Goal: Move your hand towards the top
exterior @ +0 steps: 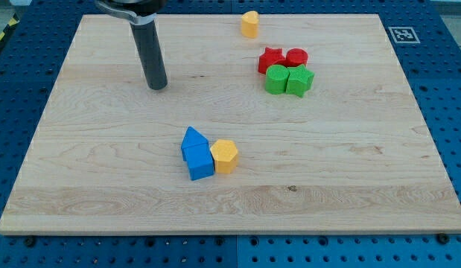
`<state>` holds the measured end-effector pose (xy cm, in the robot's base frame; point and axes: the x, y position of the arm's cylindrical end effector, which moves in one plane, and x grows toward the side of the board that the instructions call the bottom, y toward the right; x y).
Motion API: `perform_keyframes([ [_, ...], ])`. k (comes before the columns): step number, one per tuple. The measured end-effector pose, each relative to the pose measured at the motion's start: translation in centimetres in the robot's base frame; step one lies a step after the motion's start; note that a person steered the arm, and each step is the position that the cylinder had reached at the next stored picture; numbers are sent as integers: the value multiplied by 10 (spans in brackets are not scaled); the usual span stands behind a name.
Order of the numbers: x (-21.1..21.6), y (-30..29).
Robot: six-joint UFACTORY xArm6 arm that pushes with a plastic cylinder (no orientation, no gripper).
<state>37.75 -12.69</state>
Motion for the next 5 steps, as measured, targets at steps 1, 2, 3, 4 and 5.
perform_keyframes([
  [1,-1,0],
  [2,-12,0],
  [3,-36,0],
  [4,-64,0],
  [5,-92,0],
])
